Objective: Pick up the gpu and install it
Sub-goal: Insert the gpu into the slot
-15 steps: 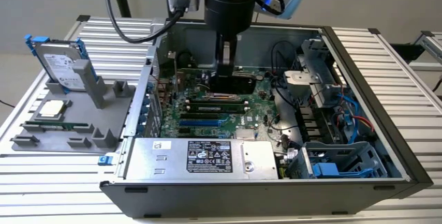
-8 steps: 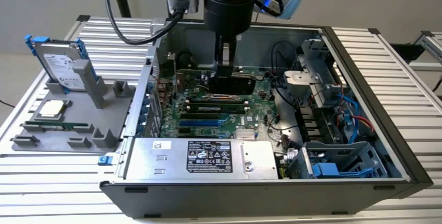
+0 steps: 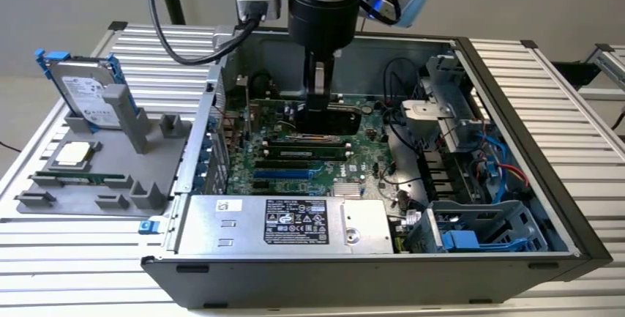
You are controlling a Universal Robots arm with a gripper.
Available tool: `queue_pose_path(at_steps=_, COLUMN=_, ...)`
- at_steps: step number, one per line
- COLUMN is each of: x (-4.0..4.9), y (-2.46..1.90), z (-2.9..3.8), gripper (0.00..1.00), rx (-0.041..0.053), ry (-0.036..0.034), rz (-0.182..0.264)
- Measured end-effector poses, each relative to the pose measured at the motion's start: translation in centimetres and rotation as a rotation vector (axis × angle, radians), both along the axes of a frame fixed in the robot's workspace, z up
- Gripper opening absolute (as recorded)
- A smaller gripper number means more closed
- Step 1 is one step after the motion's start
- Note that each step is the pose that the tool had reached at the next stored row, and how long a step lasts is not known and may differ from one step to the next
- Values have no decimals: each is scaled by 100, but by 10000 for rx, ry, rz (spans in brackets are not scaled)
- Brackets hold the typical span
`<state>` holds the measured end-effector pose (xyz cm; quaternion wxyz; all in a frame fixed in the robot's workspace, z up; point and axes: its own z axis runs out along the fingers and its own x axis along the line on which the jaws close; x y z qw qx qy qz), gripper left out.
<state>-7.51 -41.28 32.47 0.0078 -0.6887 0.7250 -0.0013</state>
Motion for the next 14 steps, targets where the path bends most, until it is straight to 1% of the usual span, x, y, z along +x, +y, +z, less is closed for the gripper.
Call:
queue_pose_path(at_steps=4, x=0, y=-20, z=-11, gripper=0, rx=1, ry=2, rz=0)
queue_pose_path(at_steps=14, x=-5, y=-43, z=-50, gripper=0, rx=0, ry=8, rz=0)
